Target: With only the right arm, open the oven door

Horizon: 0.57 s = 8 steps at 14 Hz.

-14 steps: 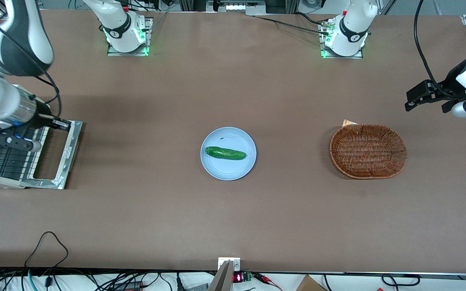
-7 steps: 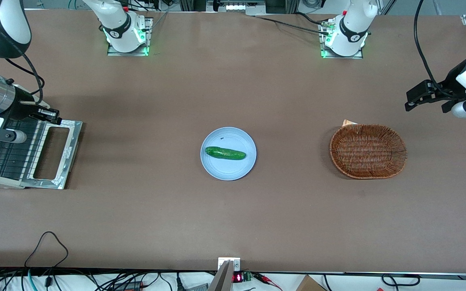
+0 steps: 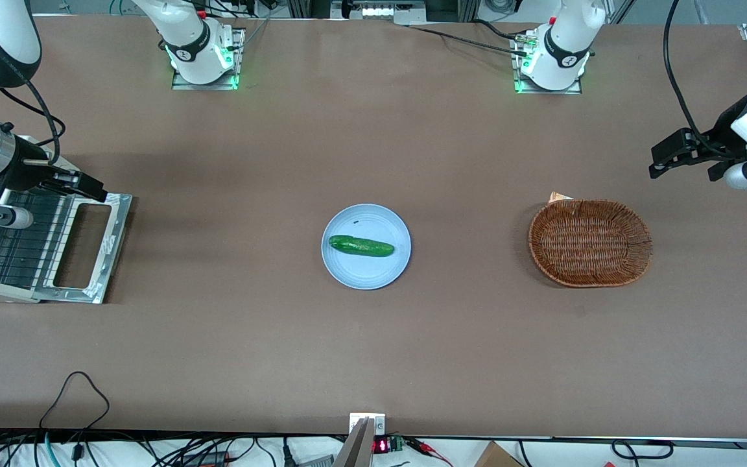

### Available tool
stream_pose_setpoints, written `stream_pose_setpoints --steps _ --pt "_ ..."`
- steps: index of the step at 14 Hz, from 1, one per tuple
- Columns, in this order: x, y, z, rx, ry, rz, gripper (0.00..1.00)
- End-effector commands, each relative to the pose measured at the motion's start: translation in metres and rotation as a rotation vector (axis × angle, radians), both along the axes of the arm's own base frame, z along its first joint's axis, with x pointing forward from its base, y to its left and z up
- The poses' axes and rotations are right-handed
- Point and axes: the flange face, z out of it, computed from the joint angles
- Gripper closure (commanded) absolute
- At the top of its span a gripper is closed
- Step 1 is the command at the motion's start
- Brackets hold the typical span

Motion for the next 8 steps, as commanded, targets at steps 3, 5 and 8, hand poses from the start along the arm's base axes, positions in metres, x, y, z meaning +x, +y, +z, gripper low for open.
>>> stream_pose_setpoints --steps 3,5,8 --pt "0.0003 0.0022 0.0123 0.004 -0.035 0.007 0.00" --pt "-0.0002 -0.0007 0.0112 -0.024 -0.031 0.045 0.00" --pt "-0.0005 -0.0011 0.0115 -0.024 -0.034 0.139 0.00"
